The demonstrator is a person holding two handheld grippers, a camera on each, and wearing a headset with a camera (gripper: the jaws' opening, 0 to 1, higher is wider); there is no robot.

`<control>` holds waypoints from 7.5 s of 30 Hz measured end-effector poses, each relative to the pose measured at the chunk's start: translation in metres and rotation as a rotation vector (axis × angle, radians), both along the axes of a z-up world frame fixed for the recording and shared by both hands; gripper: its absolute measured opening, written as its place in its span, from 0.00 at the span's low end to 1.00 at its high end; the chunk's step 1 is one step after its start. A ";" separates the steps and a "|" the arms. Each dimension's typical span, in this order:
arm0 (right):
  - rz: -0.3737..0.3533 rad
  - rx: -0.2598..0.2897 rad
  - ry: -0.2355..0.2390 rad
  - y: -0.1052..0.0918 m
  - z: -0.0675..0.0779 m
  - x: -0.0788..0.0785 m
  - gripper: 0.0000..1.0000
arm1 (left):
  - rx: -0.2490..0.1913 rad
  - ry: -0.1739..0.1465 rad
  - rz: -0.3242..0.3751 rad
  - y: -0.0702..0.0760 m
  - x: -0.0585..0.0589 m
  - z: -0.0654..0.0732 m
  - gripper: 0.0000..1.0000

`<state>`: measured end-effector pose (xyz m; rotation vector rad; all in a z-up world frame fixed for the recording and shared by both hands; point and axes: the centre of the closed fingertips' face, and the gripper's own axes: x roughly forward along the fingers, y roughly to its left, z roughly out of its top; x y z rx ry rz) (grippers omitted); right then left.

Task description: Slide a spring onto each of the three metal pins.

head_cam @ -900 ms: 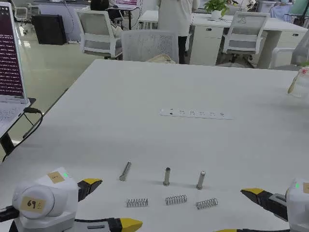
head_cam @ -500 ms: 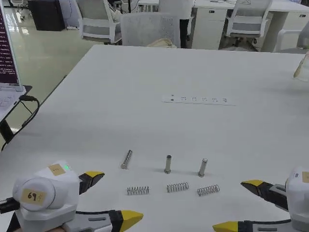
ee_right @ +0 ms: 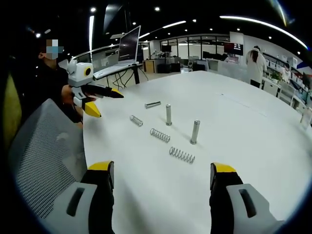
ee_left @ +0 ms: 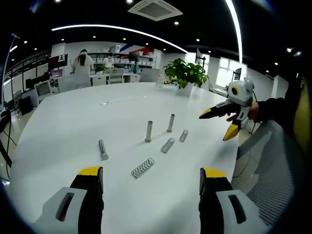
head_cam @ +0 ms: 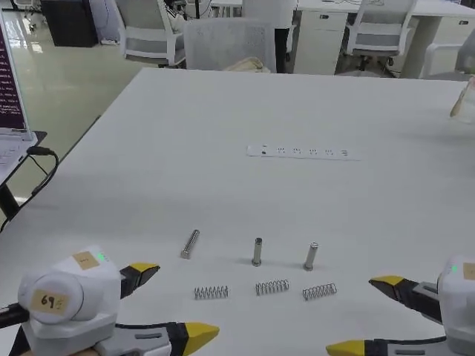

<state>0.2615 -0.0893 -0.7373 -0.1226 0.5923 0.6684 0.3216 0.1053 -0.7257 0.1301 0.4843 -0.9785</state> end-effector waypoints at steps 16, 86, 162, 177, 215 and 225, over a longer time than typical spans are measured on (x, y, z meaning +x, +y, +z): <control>0.007 0.000 0.004 0.001 -0.001 0.000 0.80 | 0.006 0.000 -0.001 0.001 0.000 0.000 0.77; -0.015 -0.002 0.010 -0.004 -0.002 -0.001 0.78 | 0.145 -0.033 0.079 -0.004 0.104 -0.003 0.49; -0.017 0.014 0.038 -0.004 -0.008 -0.002 0.75 | 0.383 0.036 0.111 -0.029 0.153 -0.063 0.00; -0.015 0.008 0.040 -0.004 -0.008 -0.002 0.74 | 0.374 0.042 0.112 -0.026 0.148 -0.058 0.00; 0.012 -0.010 0.024 0.001 -0.004 -0.004 0.73 | 0.255 0.026 0.121 -0.013 0.120 -0.022 0.00; 0.014 -0.015 0.025 0.002 -0.004 -0.004 0.73 | 0.231 0.029 0.114 -0.015 0.117 -0.018 0.00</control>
